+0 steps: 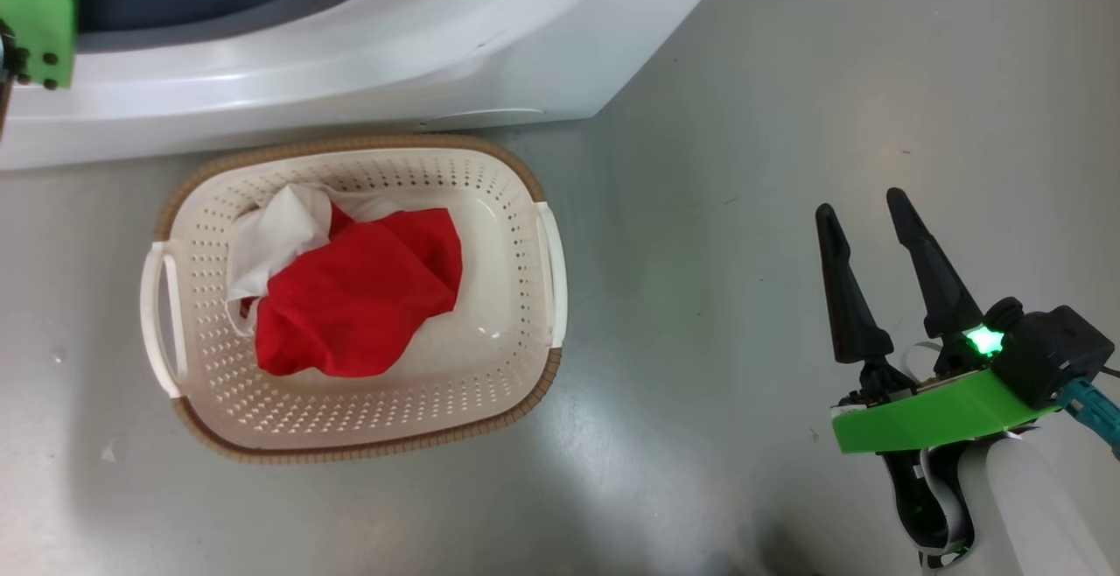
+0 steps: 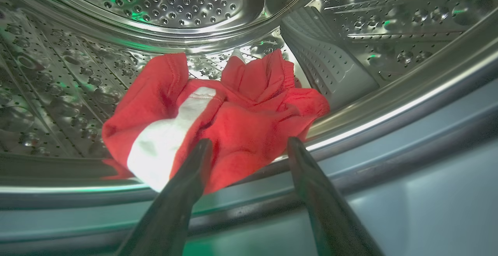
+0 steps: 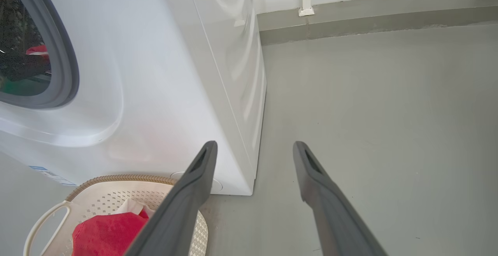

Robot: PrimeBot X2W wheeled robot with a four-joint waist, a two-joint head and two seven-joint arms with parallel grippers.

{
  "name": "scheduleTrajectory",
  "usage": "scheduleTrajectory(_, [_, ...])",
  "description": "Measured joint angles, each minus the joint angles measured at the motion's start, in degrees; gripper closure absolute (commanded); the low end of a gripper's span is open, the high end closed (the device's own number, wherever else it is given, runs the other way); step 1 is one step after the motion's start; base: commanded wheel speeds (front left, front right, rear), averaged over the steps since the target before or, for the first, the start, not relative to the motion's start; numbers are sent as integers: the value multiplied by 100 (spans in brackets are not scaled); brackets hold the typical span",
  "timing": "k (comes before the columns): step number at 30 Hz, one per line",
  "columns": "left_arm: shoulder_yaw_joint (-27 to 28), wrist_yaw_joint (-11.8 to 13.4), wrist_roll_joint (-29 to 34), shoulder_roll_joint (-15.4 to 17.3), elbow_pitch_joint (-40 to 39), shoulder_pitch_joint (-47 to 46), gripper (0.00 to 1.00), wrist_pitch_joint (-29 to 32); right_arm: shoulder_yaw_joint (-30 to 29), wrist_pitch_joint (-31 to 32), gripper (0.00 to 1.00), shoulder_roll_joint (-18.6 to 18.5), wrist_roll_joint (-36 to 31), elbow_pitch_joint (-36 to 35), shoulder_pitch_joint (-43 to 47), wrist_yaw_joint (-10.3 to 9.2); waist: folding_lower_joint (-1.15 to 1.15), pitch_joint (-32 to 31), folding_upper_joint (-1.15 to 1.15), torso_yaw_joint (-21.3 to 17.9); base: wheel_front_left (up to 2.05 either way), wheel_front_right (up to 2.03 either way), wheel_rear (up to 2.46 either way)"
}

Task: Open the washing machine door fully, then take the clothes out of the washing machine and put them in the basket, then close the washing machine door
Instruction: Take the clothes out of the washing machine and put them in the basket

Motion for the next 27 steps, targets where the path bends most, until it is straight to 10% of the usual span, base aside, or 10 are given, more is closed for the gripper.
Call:
scheduleTrajectory(7, [-147, 65, 48, 76, 133, -111, 0, 93, 79, 0, 0, 0, 42, -29, -7, 0, 0, 59, 0, -81, 0, 0, 0])
scheduleTrajectory(11, [-243, 97, 152, 135, 187, -126, 46, 99, 105, 0, 0, 0, 54, -40, -13, 0, 0, 91, 0, -121, 0, 0, 0])
scheduleTrajectory(15, [-299, 102, 169, 224, 225, -214, 62, 100, 124, 0, 0, 1, 88, -44, -40, 0, 0, 114, 0, -166, 0, 0, 0])
scheduleTrajectory(19, [-365, 126, 183, 242, 245, -243, 100, 99, 124, 0, 0, 0, 91, -53, -48, 0, 0, 125, 0, -182, 0, 0, 0])
scheduleTrajectory(27, [-308, 144, 7, 140, 268, -241, 100, -261, 92, 0, 0, 0, 96, -44, -49, 0, 0, 68, 0, -116, 0, 0, 0])
